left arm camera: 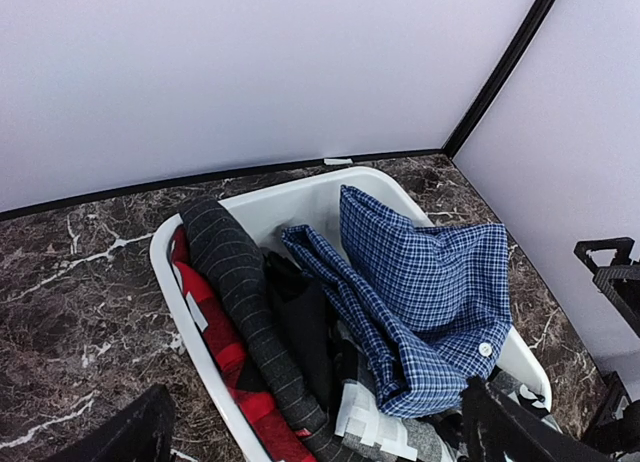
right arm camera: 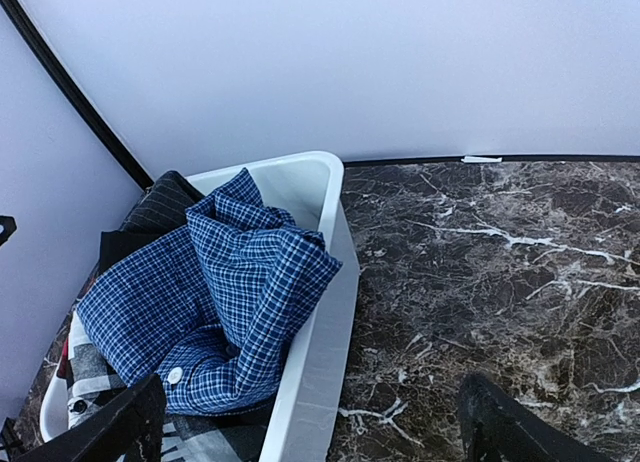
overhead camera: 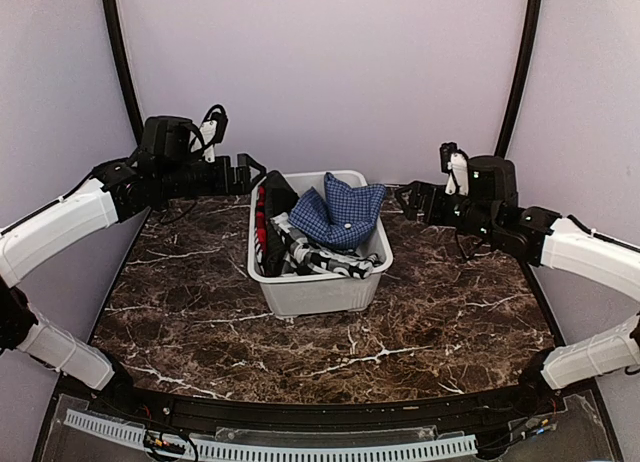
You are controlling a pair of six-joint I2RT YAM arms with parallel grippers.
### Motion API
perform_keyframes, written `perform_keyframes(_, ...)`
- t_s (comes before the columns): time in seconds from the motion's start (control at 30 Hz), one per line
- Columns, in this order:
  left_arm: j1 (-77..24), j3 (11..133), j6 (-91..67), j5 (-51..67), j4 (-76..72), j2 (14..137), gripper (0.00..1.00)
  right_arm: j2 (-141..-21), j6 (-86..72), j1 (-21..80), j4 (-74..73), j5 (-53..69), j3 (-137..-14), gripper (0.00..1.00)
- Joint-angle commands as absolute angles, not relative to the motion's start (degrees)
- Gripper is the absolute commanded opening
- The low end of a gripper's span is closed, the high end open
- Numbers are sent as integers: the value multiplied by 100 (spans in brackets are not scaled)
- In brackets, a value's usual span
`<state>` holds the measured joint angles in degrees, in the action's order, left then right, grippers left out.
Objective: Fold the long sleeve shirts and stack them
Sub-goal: Pick up the crumpled shirt from the bin.
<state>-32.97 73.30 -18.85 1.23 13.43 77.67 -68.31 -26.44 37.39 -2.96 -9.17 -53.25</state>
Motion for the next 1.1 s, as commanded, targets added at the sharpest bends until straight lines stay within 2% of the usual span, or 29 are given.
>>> perform_keyframes(0.0,-3301,7480,-1845,62,1379,7737,99,-6711,-2572,3770,-160,-1169,-5320,99)
perform_keyframes(0.2,-3388,7921,-1782,276,1646,8109,99,-6676,-2453,3768,-316,-1189,-5352,99)
perform_keyframes(0.43,-4023,8700,-1556,69,1931,8672,99,-6624,-2293,3757,-523,-1325,-5409,99)
perform_keyframes(0.73,-5032,10659,-1054,-1117,3339,10433,99,-6533,-2185,3762,-772,-1466,-5396,99)
perform_keyframes(0.93,-5445,11742,-839,-1347,3961,11498,99,-6441,-2180,3755,-971,-1526,-5396,99)
perform_keyframes(1.07,-5475,11984,-856,-1351,4085,11948,99,-6321,-2248,3753,-1067,-1564,-5338,99)
